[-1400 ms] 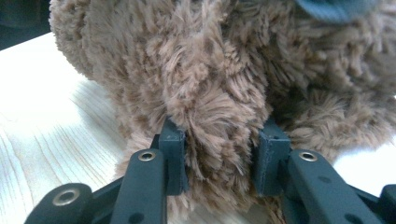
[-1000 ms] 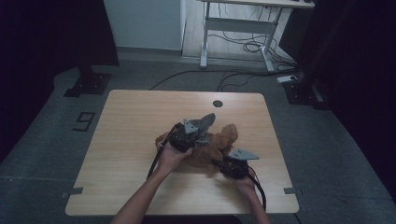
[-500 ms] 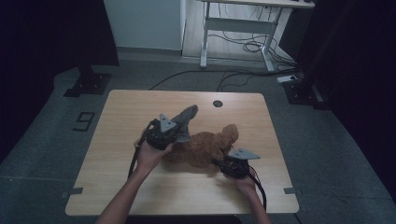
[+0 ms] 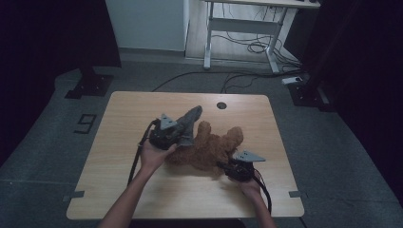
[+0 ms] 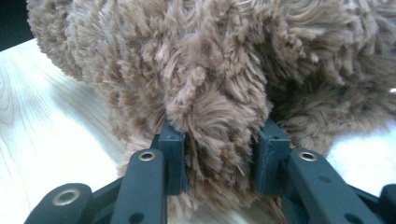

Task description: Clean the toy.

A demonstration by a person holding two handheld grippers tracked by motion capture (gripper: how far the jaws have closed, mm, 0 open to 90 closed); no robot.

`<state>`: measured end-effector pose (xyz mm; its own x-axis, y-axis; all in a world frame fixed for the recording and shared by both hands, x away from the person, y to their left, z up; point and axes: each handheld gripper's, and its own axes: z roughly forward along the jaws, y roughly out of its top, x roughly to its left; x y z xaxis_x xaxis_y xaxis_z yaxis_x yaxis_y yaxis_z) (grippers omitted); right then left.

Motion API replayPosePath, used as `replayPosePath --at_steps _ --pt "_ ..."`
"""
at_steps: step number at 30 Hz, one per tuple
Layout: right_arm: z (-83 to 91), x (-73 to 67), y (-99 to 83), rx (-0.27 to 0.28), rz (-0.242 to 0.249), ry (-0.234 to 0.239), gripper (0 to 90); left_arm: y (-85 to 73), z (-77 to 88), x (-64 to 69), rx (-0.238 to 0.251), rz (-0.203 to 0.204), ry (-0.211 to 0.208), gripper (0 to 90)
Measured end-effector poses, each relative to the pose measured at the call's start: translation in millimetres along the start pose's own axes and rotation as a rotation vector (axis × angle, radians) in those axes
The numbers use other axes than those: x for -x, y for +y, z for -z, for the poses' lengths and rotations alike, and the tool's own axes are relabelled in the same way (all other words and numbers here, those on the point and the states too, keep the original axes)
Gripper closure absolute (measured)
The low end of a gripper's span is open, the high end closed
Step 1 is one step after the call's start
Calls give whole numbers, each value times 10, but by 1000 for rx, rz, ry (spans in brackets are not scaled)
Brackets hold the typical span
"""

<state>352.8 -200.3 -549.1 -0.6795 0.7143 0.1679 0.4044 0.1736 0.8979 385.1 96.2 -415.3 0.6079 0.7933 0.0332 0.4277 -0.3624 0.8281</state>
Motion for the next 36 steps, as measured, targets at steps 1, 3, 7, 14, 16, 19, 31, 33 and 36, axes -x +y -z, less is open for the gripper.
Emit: replayPosePath --at_steps 1,3,7,14,16,19,31,33,36 --pt "1 0 0 -1 1 0 628 19 -60 48 -9 -6 -4 786" --pt "3 1 -1 -1 2 0 628 13 -171 93 -41 -21 6 786" --pt "11 -12 -1 -5 12 -2 627 -151 -225 -39 -70 -2 32 786" --pt "11 -12 -4 -9 13 0 627 -528 72 -543 -95 92 116 788" --pt "9 -7 -3 -9 8 -2 628 -718 102 -656 -126 126 112 787" --pt "3 6 0 -8 -1 -2 628 -999 68 -719 -141 192 62 787" --pt "-70 41 61 -22 15 -35 641 -1059 -181 -592 -142 188 28 790" --pt "-111 81 90 -21 20 -44 641 -1048 -242 -626 -139 203 29 791" --pt "-189 162 161 -24 19 -61 642 -1011 -326 -679 -134 224 33 790"
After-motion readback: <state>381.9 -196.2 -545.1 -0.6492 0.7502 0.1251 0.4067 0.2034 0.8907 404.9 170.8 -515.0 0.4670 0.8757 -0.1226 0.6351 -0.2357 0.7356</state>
